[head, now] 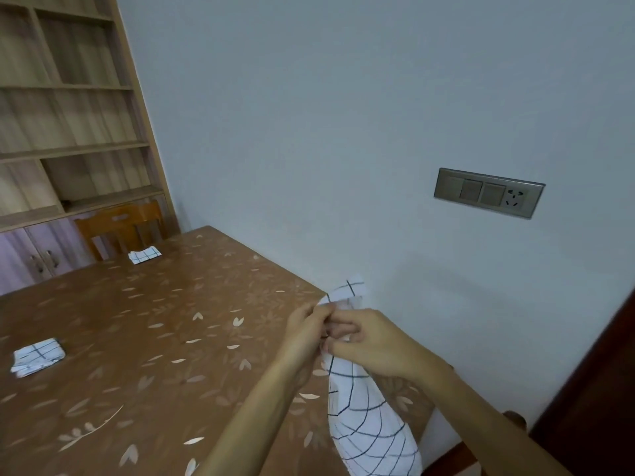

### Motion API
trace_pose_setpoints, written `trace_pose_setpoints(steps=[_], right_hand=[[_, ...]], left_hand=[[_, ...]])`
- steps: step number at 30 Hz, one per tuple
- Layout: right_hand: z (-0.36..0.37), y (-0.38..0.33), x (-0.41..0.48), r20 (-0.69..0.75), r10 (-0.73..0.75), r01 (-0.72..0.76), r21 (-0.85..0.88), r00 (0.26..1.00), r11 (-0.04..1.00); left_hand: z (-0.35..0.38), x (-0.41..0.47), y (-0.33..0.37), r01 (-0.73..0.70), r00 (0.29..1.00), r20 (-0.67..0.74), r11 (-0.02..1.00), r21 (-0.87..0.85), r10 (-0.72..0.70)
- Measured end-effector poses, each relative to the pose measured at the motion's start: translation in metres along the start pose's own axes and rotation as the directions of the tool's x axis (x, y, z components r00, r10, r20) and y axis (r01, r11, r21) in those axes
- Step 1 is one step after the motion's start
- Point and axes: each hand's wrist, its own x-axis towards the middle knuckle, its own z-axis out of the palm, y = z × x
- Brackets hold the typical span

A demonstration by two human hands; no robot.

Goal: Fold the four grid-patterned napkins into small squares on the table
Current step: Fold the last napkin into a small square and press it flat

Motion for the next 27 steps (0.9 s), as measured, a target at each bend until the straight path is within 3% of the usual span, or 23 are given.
trace_pose_setpoints(steps=[3, 6, 10, 12, 18, 20, 22, 27], right_hand=[[-0.002, 0.002, -0.007, 0.039, 0.048, -0.046, -0.061, 0.998, 0.997], [-0.006, 0.013, -0.012, 0.0, 0.114, -0.114, -0.058, 0.994, 0.992], [-0.014, 0.02, -0.024, 0.233, 0.138, -0.154, 0.055, 0.963, 0.987], [-0.017, 0.025, -0.028, 0.268, 0.187, -0.217, 0.085, 0.945, 0.972], [-0.028, 0.088, -0.012, -0.103, 0.333, -0.328, 0.066, 0.937, 0.942], [-0.029, 0.107, -0.008, -0.219, 0.398, -0.371, 0.151, 0.891, 0.916], [-0.031, 0.116, -0.004, -0.241, 0.467, -0.402, 0.274, 0.851, 0.873], [-0.041, 0.119, 0.011, -0.293, 0.357, -0.191, 0.47, 0.887, 0.862]], left_hand=[[-0.007, 0.005, -0.002, -0.017, 0.995, -0.093, 0.995, 0.103, 0.027], [-0.012, 0.009, 0.008, -0.097, 0.984, -0.144, 0.994, 0.056, 0.104], [-0.021, 0.014, 0.031, -0.192, 0.972, -0.153, 0.98, -0.06, 0.181], [-0.025, 0.013, 0.041, -0.196, 0.977, -0.095, 0.978, -0.066, 0.189], [-0.032, 0.002, 0.07, -0.273, 0.957, 0.084, 0.96, -0.06, 0.277], [-0.041, 0.003, 0.075, -0.297, 0.949, 0.094, 0.953, -0.05, 0.301], [-0.05, 0.006, 0.081, -0.307, 0.944, 0.112, 0.951, -0.045, 0.31], [-0.062, 0.0, 0.095, -0.318, 0.947, 0.034, 0.947, -0.045, 0.319]])
